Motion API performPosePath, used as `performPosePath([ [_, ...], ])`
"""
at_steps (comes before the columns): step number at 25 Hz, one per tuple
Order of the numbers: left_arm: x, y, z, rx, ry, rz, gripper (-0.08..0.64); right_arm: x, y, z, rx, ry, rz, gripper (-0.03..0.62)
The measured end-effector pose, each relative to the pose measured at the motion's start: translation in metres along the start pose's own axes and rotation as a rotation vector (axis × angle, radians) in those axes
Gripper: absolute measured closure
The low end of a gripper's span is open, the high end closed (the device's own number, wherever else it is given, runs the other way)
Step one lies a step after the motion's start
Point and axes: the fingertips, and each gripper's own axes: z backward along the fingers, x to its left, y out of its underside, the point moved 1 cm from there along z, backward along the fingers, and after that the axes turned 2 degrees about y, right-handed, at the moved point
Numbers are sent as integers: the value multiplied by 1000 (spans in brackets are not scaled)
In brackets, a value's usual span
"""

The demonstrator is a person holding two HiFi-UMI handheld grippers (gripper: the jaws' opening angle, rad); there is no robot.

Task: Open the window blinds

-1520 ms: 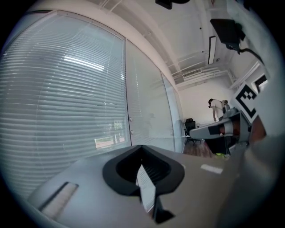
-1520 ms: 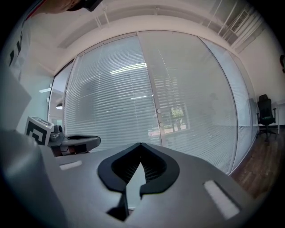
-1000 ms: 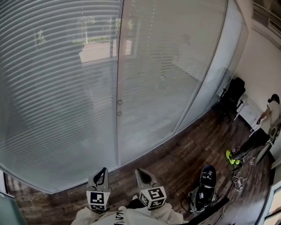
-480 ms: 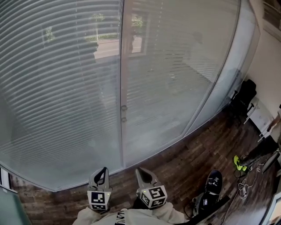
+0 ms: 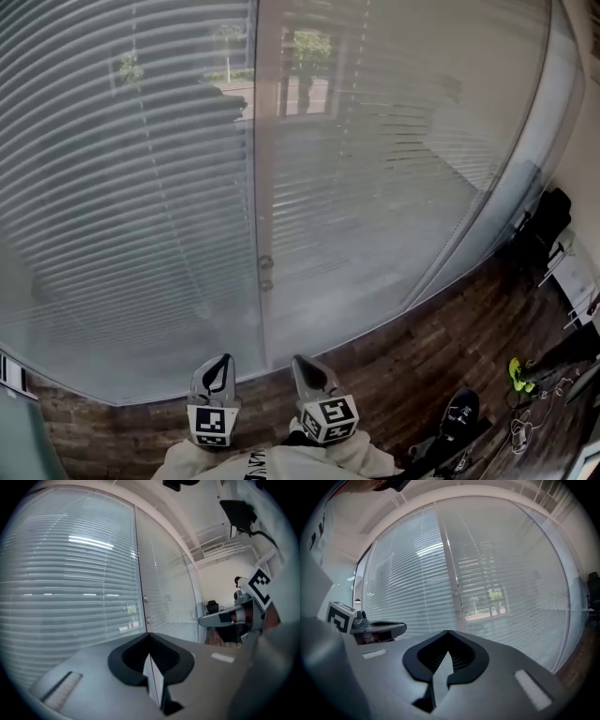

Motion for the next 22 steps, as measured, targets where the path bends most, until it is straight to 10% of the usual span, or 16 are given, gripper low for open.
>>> performPosePath([
  [22,2,-8,-77,60,-164,-5,560,-68,-18,-68,36,-168,-4,591],
])
